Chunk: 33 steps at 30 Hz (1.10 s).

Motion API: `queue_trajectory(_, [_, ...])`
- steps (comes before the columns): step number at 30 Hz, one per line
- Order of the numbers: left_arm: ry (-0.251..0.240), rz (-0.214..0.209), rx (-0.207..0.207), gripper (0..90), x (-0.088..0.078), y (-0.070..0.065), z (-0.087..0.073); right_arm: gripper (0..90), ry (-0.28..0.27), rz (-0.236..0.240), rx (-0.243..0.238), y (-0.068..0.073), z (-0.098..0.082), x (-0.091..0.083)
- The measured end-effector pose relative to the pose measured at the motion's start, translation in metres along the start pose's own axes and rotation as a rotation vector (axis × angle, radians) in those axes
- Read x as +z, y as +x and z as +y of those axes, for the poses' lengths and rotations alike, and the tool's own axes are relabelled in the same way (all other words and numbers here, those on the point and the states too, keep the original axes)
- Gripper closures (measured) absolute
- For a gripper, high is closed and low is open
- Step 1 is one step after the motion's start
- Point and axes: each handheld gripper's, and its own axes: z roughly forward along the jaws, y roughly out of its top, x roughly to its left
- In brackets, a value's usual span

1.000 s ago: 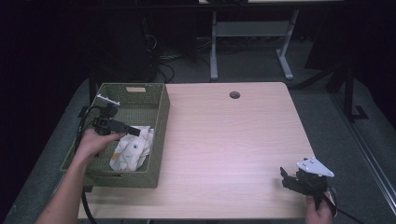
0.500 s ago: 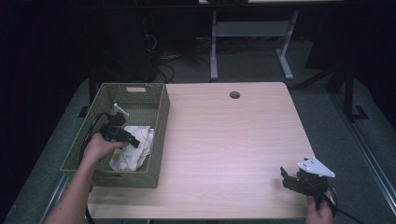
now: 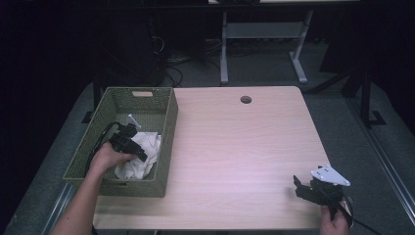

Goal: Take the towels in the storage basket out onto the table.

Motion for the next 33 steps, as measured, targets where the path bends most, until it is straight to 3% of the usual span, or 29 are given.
queue_trajectory(12, [0.018, 0.068, 0.025, 36.2, 0.0039, -0.0062, 0.0, 13.9, -0.006, -0.005, -0.004, 0.0009, 0.0005, -0.0015])
queue_trajectory(23, [0.006, 0.036, 0.018, 60.6, 0.0011, -0.0034, -0.0042, 13.9, -0.002, -0.002, -0.007, 0.0003, 0.0001, -0.0009])
queue_trajectory(33, [0.002, 0.017, 0.01, 68.7, 0.0003, 0.0003, -0.0049, 13.9, -0.003, -0.002, 0.002, -0.0024, -0.0013, -0.0001])
